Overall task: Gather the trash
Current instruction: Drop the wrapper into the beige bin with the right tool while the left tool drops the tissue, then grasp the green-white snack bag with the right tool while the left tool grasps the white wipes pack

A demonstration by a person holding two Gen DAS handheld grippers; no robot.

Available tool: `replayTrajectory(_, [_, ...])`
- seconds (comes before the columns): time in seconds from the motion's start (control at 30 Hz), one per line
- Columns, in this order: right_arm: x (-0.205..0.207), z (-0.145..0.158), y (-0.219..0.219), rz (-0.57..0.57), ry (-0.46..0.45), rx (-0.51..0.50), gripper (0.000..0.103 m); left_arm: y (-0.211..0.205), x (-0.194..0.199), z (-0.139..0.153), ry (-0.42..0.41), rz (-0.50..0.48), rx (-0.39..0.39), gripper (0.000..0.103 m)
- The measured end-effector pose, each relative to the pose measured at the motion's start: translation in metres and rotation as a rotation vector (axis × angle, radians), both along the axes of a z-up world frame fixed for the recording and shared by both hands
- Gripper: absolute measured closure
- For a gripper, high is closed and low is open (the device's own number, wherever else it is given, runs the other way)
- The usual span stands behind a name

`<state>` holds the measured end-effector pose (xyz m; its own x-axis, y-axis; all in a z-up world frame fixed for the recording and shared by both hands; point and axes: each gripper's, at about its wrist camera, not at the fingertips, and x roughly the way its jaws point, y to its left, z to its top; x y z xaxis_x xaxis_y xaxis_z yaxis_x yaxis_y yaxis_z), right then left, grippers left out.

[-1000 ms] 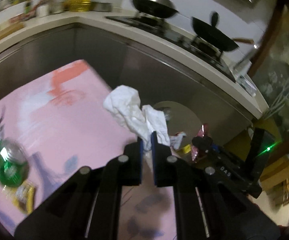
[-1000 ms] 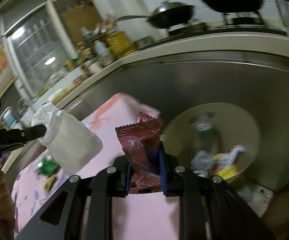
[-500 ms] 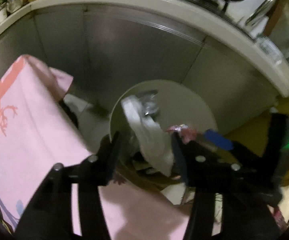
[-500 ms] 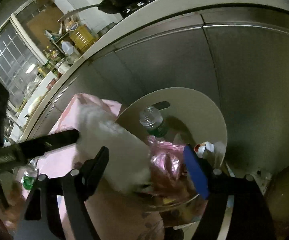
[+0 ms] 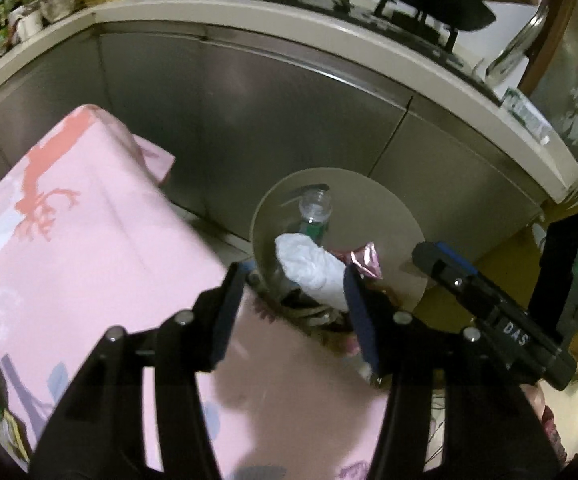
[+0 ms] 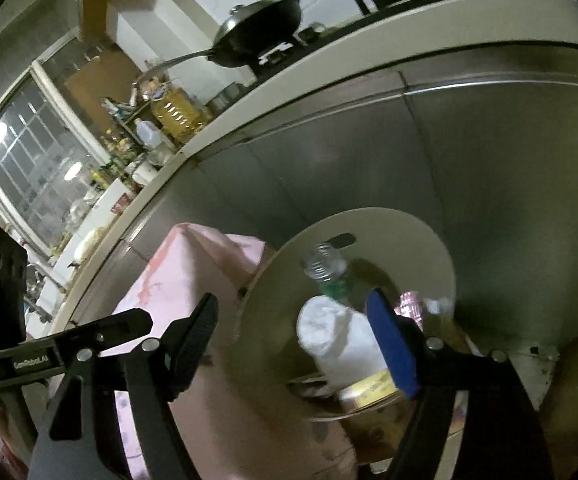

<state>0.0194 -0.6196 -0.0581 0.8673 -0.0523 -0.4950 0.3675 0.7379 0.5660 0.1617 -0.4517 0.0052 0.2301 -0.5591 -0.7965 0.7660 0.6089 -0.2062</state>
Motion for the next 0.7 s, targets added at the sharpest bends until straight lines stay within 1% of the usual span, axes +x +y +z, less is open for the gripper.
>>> replayTrajectory(0.2, [0.006, 0.018, 0.044, 0.075, -0.031, -0.027, 0.029, 0.054, -0.016, 0.011, -0.035, 0.058, -0.022, 0.053])
replayTrajectory(0.33, [0.020, 0.026, 0.089, 0.154, -0.036, -0.056, 0.029, 0.103, -0.022, 0.014, -0.073, 0.122, -0.029, 0.053])
replayTrajectory(0.5, [0.042, 0.029, 0.147, 0.272, -0.024, -0.066, 0.034, 0.178, -0.020, 0.014, -0.095, 0.228, -0.042, 0.053])
replayTrajectory(0.57, [0.051, 0.029, 0.166, 0.312, -0.013, -0.066, 0.037, 0.213, -0.018, 0.009, -0.091, 0.275, -0.046, 0.053])
replayTrajectory(0.7, [0.070, 0.030, 0.211, 0.404, 0.017, -0.085, 0.039, 0.285, -0.011, -0.007, -0.062, 0.388, -0.044, 0.053])
